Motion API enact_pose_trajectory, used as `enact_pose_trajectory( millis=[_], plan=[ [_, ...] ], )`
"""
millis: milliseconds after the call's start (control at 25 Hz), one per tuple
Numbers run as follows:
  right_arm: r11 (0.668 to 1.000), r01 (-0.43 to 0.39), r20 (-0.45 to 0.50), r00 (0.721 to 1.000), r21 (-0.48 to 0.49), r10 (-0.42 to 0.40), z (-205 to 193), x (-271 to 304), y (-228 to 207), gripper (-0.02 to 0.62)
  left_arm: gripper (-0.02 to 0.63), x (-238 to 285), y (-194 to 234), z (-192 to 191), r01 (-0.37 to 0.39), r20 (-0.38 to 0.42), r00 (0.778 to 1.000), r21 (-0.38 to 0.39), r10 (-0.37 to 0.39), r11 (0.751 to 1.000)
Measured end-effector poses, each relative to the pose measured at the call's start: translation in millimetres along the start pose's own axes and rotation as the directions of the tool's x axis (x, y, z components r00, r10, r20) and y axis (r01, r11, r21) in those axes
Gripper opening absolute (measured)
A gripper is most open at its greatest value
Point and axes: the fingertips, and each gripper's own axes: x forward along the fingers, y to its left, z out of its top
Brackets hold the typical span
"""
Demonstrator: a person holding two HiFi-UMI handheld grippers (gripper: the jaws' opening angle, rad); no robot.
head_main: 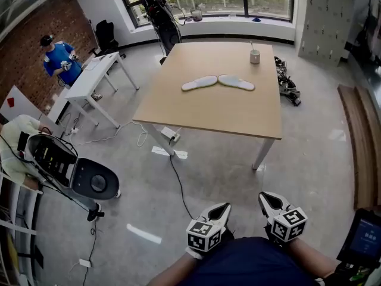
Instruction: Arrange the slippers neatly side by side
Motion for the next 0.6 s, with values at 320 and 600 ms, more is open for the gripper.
enact_pose_trajectory(
  millis=[320,600],
  plan=[
    [0.999,-0.011,-0.051,0.999,-0.035,0.01,7,63,28,0.011,0.005,-11,69,16,-0.03,0.016,0.999,-0.063,0.031,0.998],
    [0.999,-0.024,-0.093,0.995,-0.037,0.021,4,90,38,0.011,0.005,-15,95,10,-0.037,-0.006,0.999,-0.103,0.036,0.994]
  ],
)
